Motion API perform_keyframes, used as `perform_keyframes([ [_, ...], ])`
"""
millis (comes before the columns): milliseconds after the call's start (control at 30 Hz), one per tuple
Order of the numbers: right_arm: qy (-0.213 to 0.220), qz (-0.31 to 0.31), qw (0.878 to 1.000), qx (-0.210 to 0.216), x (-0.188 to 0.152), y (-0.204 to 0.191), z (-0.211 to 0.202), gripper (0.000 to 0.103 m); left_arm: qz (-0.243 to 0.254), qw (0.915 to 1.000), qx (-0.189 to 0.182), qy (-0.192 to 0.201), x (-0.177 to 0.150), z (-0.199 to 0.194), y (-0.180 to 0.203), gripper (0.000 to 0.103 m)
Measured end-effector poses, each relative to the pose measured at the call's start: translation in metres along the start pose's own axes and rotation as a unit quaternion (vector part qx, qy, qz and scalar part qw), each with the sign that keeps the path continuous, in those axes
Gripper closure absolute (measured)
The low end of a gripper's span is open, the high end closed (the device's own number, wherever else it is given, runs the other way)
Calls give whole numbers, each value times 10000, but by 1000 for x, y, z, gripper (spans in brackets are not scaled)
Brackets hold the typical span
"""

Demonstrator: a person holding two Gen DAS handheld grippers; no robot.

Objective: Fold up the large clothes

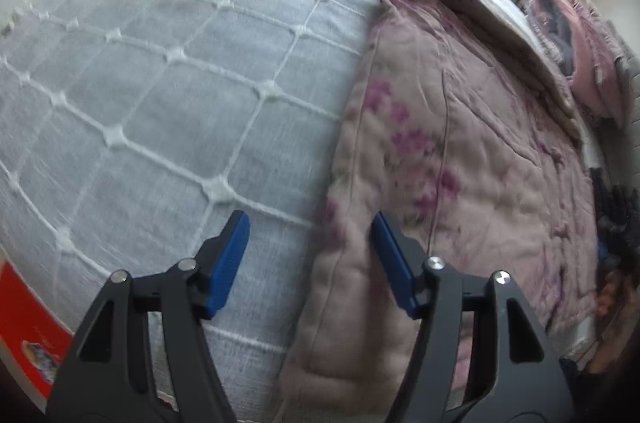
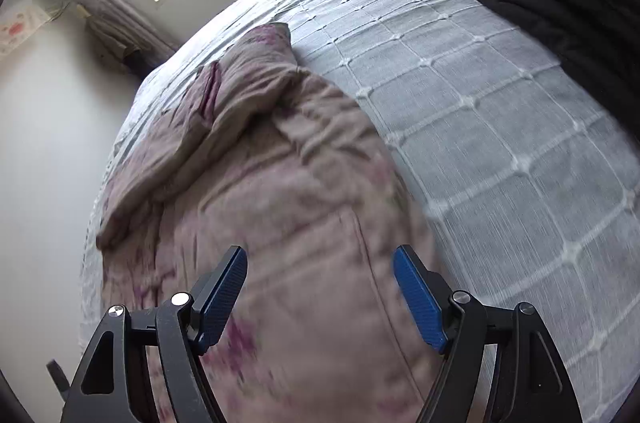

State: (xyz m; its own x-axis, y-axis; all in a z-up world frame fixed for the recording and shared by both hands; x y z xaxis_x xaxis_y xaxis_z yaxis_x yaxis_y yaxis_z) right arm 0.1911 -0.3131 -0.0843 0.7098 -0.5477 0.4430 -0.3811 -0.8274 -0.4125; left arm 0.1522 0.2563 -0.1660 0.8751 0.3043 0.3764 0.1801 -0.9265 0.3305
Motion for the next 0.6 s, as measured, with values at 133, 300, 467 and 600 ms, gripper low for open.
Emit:
perform_keyframes([
  [133, -172, -67, 9989, -438, -38, 30, -3, 27, -293, 9991, -282, 125, -2, -7, -13, 39],
  [300, 309, 375, 9978, -456, -64, 65, -45, 28, -211, 9989, -391, 134, -5, -22, -10, 39],
  [467, 245, 932, 9953, 87, -80, 95, -76, 28, -430, 9978, -449, 239, -13, -38, -33, 39],
  [600, 71, 525, 9986, 85, -81, 86, -82, 29, -359, 9973, -613, 196, -24, -41, -33, 39],
])
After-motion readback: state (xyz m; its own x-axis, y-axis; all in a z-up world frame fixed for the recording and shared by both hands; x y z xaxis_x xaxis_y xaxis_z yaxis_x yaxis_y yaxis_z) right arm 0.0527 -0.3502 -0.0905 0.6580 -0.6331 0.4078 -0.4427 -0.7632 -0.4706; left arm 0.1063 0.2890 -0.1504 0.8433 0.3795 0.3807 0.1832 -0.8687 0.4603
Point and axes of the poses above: each gripper's, at about its wrist camera, not at the fingertips, and z roughly the way its jaws point, y to its right, x to its top, the point moved 1 cm from there along z, roughly the way its jaws point
